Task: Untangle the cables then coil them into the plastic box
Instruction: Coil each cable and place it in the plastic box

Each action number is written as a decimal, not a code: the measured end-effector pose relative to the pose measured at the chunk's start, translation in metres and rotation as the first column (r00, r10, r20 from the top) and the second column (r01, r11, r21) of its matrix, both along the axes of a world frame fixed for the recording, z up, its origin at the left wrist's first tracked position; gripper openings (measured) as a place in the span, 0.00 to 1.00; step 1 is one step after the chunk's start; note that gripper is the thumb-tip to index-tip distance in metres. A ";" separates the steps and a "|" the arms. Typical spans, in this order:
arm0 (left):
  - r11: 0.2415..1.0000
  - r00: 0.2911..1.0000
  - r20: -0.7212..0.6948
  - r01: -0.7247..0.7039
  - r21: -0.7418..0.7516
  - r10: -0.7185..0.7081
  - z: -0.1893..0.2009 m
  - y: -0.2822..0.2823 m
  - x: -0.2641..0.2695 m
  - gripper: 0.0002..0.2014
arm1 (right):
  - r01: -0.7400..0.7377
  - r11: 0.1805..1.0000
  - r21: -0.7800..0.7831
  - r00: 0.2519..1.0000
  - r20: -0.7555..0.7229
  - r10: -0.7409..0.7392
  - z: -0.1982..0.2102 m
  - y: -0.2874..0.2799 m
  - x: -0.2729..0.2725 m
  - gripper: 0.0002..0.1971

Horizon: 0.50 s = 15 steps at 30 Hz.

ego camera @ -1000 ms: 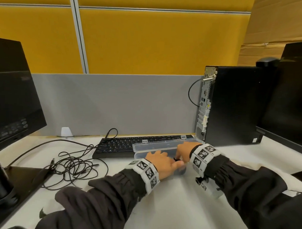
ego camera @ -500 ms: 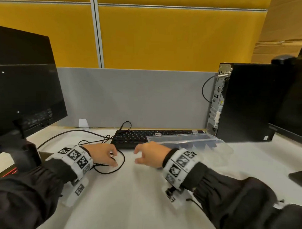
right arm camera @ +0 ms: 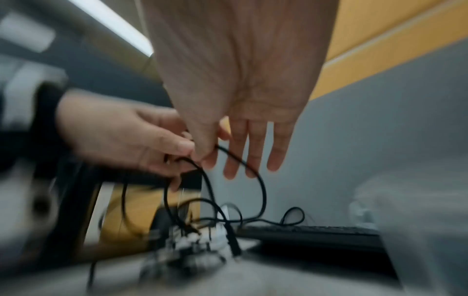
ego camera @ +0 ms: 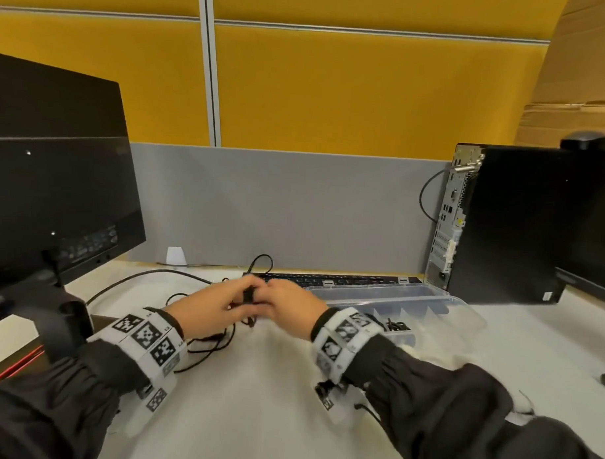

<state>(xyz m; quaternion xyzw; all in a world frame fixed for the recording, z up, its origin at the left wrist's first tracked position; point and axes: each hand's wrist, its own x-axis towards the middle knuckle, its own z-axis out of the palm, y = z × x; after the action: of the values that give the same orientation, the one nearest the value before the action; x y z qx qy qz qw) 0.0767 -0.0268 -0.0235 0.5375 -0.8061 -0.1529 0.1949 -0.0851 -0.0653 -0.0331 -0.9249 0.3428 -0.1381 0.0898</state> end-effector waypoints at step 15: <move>0.969 0.969 -0.055 -0.244 -0.029 0.242 0.021 -0.026 -0.014 0.20 | 0.471 0.880 -0.064 0.847 0.310 -0.431 0.103 0.018 -0.234 0.24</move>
<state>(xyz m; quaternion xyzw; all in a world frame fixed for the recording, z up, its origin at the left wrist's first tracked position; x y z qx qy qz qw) 0.0628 -0.0526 -0.0023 0.6246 -0.7314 -0.1275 0.2422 -0.3187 -0.0477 0.0702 -0.7921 0.5237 -0.3112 0.0393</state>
